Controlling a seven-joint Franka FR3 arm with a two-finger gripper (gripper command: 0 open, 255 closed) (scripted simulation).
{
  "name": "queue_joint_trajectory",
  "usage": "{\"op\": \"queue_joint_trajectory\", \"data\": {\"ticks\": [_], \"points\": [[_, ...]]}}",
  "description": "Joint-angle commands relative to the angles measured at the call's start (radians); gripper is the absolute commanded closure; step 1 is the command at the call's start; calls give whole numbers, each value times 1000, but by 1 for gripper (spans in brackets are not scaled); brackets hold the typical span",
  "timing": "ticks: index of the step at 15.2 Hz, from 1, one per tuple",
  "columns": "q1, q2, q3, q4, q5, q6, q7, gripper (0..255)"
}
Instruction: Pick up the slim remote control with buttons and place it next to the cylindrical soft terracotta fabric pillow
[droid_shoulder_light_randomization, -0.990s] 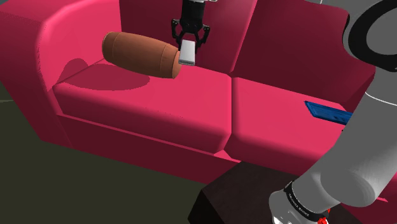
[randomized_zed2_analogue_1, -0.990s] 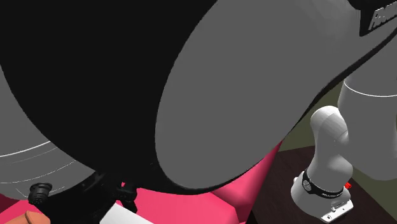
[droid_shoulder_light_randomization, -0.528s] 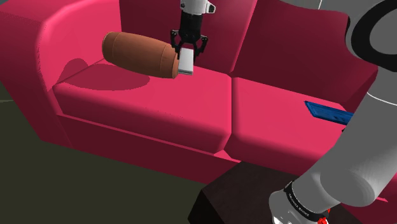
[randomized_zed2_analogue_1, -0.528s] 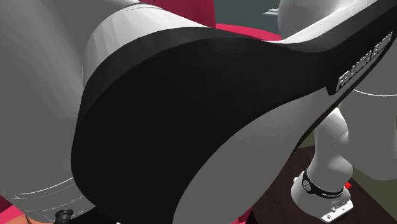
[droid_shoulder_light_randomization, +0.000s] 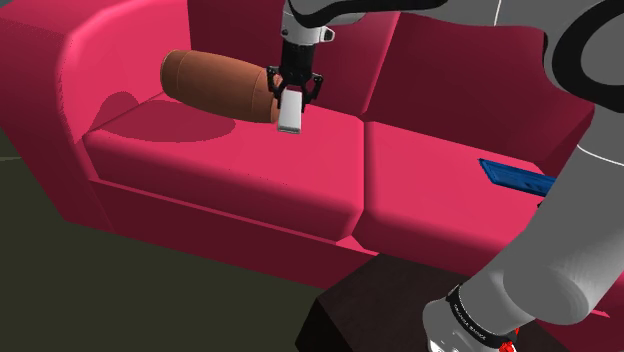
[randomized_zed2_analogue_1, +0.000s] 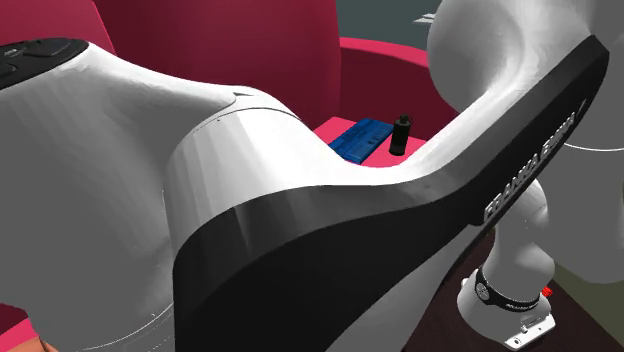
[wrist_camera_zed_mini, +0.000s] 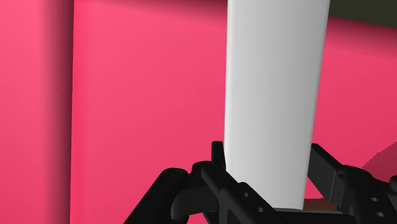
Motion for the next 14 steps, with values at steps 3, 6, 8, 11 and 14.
{"op": "queue_joint_trajectory", "data": {"ticks": [3, 6, 8, 11, 14], "points": [[0, 7, -1, -45, -3, 52, 4, 255], [-1, 14, -2, -76, -6, 90, 6, 255], [-1, 20, -3, -95, -8, 115, 8, 255], [-1, 30, -4, -123, -12, 152, 12, 255], [0, 41, -5, -148, -16, 188, 15, 255]]}}
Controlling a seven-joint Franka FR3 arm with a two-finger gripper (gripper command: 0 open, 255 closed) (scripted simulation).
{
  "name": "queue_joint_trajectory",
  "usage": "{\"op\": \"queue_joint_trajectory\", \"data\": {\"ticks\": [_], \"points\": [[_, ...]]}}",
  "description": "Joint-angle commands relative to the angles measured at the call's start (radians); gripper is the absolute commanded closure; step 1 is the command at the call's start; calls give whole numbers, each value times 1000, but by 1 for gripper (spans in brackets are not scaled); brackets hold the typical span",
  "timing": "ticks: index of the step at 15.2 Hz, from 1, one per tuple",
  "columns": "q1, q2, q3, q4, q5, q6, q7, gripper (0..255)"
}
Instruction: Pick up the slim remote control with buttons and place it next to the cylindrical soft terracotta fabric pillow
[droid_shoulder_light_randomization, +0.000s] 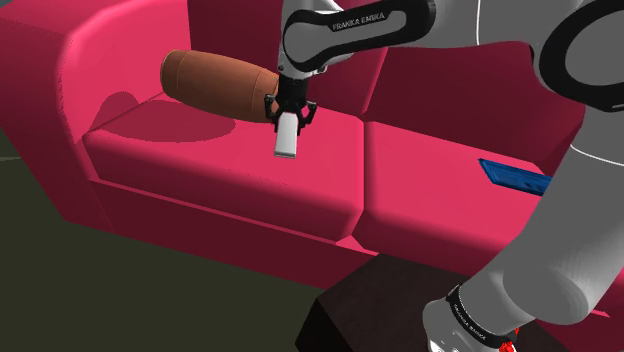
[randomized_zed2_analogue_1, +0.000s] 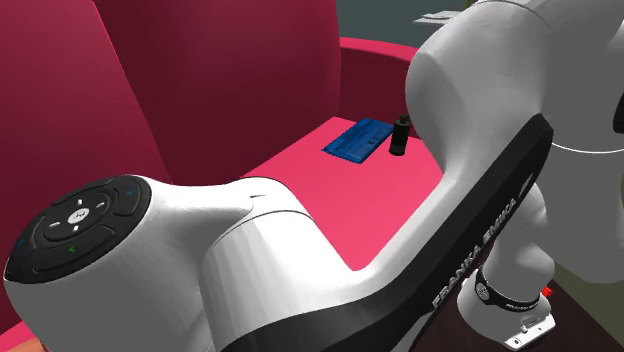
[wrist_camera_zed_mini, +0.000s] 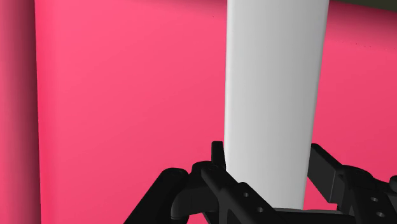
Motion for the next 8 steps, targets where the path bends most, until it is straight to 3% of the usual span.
{"op": "queue_joint_trajectory", "data": {"ticks": [1, 8], "points": [[0, 10, -1, -13, -4, 24, 2, 255], [3, 45, -6, -61, -17, 106, 12, 255]]}}
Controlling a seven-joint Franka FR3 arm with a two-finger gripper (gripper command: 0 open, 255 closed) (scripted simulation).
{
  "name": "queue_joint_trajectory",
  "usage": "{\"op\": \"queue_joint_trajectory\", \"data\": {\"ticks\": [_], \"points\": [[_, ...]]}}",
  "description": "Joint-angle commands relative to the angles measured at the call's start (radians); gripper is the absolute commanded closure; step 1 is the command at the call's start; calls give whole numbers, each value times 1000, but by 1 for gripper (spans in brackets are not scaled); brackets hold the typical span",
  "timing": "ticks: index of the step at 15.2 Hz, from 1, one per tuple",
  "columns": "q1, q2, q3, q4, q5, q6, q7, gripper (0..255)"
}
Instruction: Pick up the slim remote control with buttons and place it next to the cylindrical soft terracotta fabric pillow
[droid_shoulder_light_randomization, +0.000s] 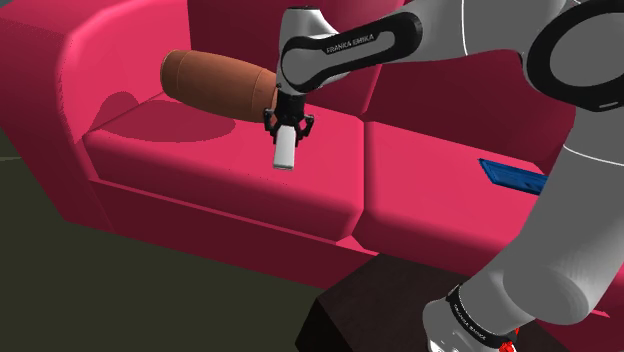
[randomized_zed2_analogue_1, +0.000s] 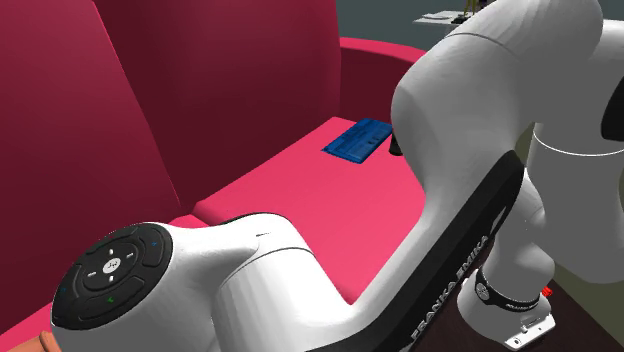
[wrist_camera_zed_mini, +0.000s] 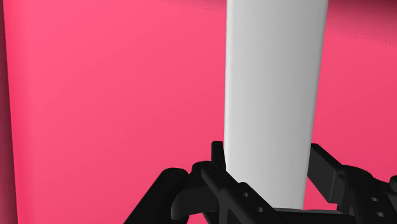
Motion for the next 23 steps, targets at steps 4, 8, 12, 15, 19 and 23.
{"op": "queue_joint_trajectory", "data": {"ticks": [4, 8, 12, 15, 19, 23], "points": [[3, 32, -4, -28, -12, 60, 9, 255], [3, 35, -5, -30, -13, 65, 10, 255], [3, 35, -5, -30, -13, 65, 10, 255], [3, 35, -5, -30, -13, 65, 10, 0], [2, 20, -2, -17, -7, 37, 6, 0], [1, -17, 3, 28, 6, -44, -2, 0]]}}
